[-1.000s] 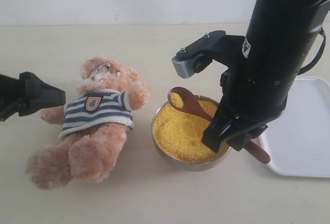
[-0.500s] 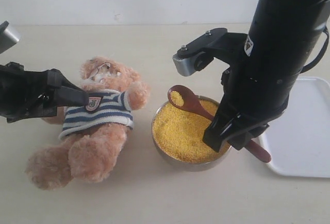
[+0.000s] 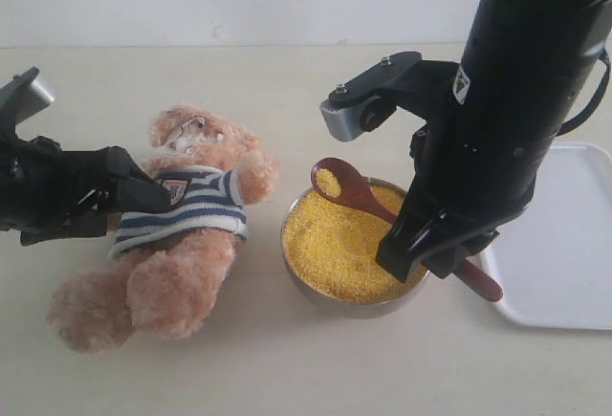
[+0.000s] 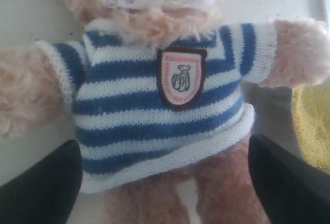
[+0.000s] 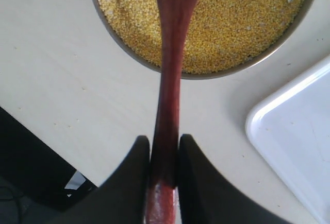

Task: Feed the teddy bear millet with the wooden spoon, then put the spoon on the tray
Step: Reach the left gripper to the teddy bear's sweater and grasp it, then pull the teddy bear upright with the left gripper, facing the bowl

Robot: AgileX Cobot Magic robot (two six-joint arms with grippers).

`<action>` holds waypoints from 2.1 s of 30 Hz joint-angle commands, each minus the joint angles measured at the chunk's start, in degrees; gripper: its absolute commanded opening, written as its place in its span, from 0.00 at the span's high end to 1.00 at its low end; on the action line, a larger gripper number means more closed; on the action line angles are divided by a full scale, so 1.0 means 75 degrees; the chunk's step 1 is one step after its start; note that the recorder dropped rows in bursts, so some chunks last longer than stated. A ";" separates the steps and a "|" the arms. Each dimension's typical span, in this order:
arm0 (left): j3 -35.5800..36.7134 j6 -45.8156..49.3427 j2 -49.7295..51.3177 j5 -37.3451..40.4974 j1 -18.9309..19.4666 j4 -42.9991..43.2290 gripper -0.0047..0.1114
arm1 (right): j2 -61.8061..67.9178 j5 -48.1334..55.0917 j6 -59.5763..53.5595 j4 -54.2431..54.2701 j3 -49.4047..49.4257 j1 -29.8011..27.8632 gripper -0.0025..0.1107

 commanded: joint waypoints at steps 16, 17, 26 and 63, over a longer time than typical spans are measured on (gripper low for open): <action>-0.1141 0.0019 0.2116 -0.0002 -0.0513 -0.0162 0.25 | -0.0091 -0.0015 -0.0029 0.0016 -0.0036 -0.0024 0.98; -0.1141 0.0019 0.2216 -0.0003 -0.0551 -0.0162 0.25 | -0.0091 -0.0015 -0.0029 0.0016 -0.0036 -0.0024 0.98; -0.1192 0.0019 0.2745 0.0062 -0.0717 -0.0207 0.34 | -0.0091 -0.0015 -0.0043 0.0016 -0.0036 -0.0024 0.98; -0.1427 -0.2043 0.1405 0.1343 -0.0699 0.3194 0.93 | -0.0091 0.0031 -0.0233 0.0000 -0.0036 -0.0024 0.98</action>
